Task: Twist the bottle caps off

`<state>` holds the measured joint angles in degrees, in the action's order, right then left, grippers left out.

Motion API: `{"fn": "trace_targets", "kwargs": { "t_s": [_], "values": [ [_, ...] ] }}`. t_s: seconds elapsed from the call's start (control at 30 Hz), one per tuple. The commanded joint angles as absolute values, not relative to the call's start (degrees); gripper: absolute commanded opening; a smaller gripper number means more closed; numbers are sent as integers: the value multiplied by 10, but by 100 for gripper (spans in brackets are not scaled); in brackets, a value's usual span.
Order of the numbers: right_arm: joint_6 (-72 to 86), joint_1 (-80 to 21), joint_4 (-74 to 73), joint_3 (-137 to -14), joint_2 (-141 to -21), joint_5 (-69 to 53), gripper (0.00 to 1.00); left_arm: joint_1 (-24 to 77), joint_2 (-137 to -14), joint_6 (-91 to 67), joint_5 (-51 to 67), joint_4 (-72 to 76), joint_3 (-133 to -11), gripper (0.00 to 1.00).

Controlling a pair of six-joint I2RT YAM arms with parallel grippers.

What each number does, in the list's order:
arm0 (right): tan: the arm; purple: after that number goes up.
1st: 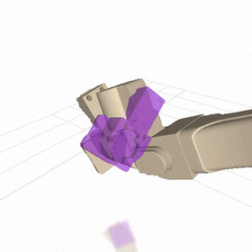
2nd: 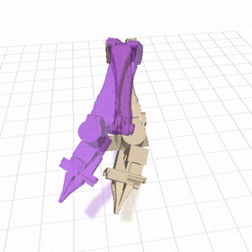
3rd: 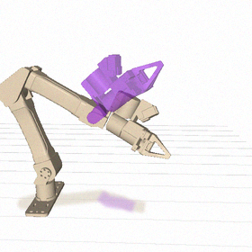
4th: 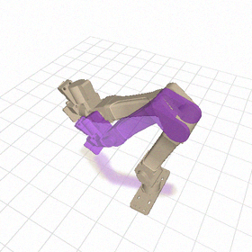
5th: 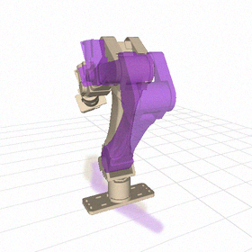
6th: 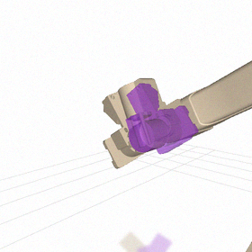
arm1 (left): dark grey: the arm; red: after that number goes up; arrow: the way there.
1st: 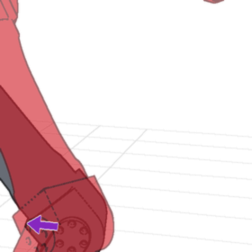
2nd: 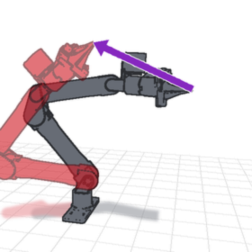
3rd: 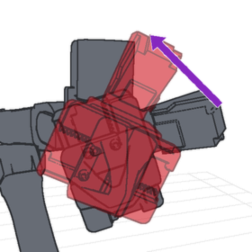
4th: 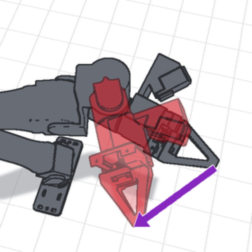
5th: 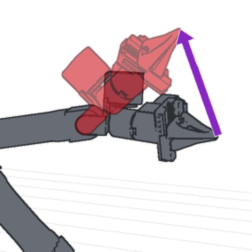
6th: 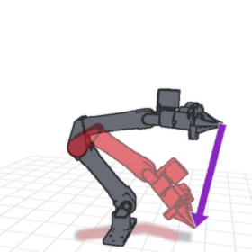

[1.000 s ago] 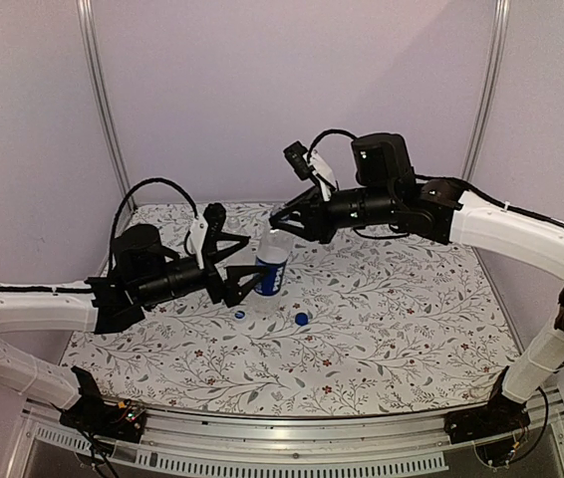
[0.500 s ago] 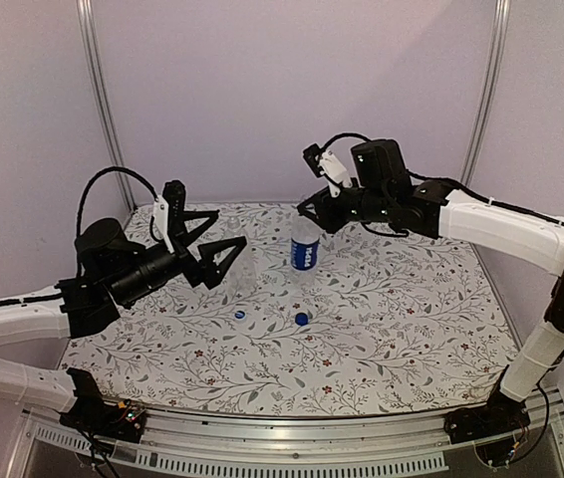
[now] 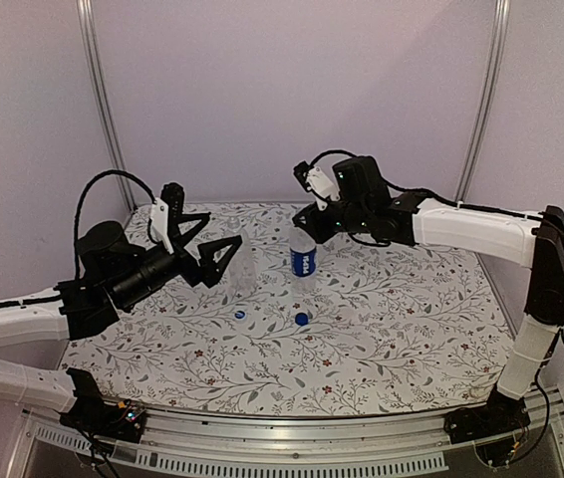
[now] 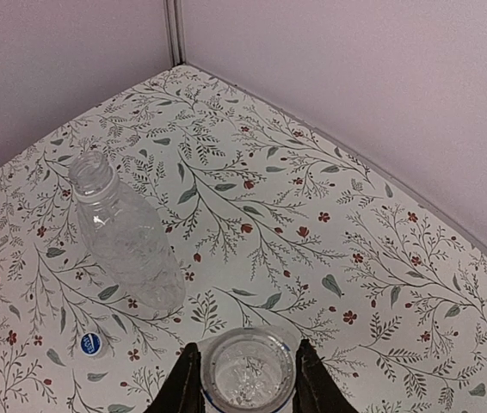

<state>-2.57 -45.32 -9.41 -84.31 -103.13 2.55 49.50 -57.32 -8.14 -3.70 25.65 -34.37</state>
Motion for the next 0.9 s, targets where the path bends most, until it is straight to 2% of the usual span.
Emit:
{"fn": "trace_targets", "kwargs": {
  "t_s": [0.0,0.13,0.33,0.7,0.87],
  "values": [
    [-30,-450,-53,-831,-1040,32,0,494,-570,-76,-47,256,-335,100],
    [-32,-450,-53,-823,-1044,33,0,494,-570,-75,-50,257,-333,100],
    [-36,-451,-61,-820,-1048,33,6,494,-570,-73,-54,257,-331,100],
    [-37,-451,-90,-844,-1063,27,41,494,-568,-75,-62,257,-329,100],
    [-37,-449,-97,-857,-1070,28,48,494,-566,-75,-65,257,-326,100]
  ]
}}
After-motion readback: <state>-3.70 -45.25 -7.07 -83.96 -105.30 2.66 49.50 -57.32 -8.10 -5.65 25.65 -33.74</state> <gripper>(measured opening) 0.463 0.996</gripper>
